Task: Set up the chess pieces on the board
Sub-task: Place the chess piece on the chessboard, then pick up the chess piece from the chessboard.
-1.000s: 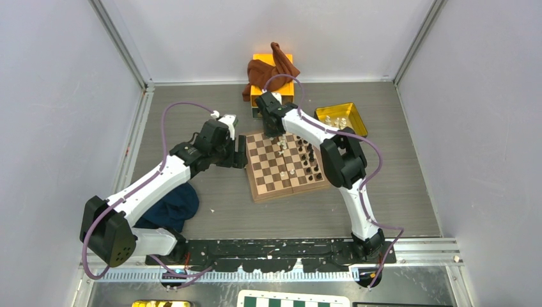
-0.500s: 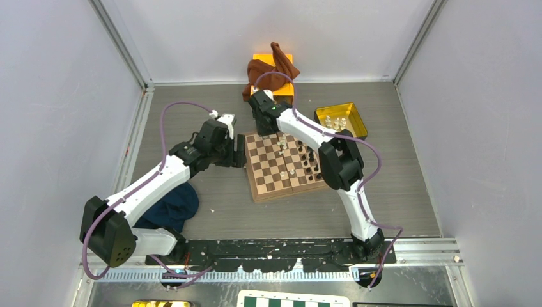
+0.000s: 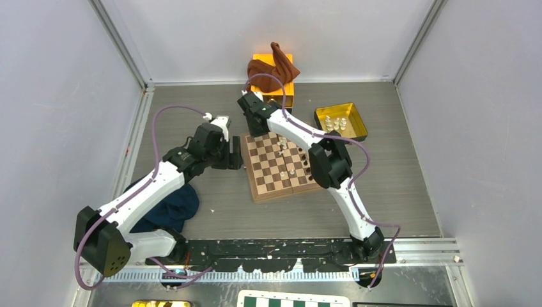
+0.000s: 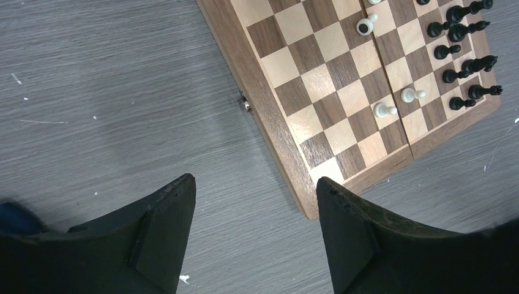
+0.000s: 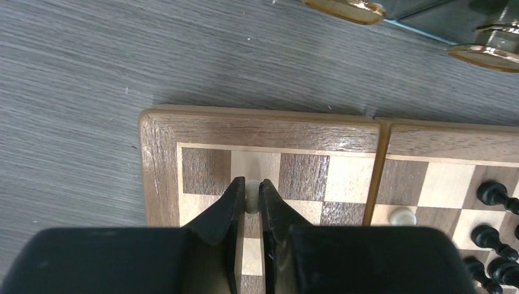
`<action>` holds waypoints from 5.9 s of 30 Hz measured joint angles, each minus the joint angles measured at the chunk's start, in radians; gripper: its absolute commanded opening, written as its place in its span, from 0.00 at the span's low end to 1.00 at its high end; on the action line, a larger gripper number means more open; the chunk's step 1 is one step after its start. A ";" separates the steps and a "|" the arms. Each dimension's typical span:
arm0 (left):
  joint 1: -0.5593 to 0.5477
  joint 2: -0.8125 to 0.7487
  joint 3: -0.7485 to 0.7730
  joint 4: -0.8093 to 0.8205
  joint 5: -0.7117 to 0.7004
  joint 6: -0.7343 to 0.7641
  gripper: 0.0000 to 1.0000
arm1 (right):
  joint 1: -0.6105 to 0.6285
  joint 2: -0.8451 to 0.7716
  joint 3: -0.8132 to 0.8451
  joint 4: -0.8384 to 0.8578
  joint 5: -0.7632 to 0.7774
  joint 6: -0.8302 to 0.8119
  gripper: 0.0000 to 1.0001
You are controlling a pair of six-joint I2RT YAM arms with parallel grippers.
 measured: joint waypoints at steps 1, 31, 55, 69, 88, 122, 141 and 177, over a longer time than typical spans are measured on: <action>0.000 -0.005 -0.004 0.000 0.000 -0.002 0.73 | 0.001 0.010 0.008 -0.003 0.000 -0.002 0.01; 0.008 -0.034 -0.046 0.002 0.002 -0.019 0.73 | 0.006 0.057 0.063 -0.037 0.016 -0.009 0.01; 0.018 -0.026 -0.046 0.002 0.012 -0.019 0.73 | 0.006 0.059 0.063 -0.035 0.016 -0.020 0.33; 0.019 -0.026 -0.046 0.002 0.019 -0.020 0.73 | 0.006 0.058 0.063 -0.035 0.019 -0.028 0.35; 0.019 -0.031 -0.046 0.002 0.019 -0.021 0.74 | 0.002 -0.239 -0.204 0.026 0.117 -0.027 0.36; 0.019 0.027 -0.011 0.000 0.019 -0.019 0.74 | -0.129 -0.282 -0.389 0.135 0.070 0.025 0.40; 0.019 0.037 -0.009 -0.001 0.018 -0.019 0.73 | -0.146 -0.251 -0.389 0.143 0.036 0.030 0.37; 0.019 0.065 -0.009 0.000 0.018 -0.019 0.73 | -0.160 -0.210 -0.385 0.144 0.010 0.032 0.03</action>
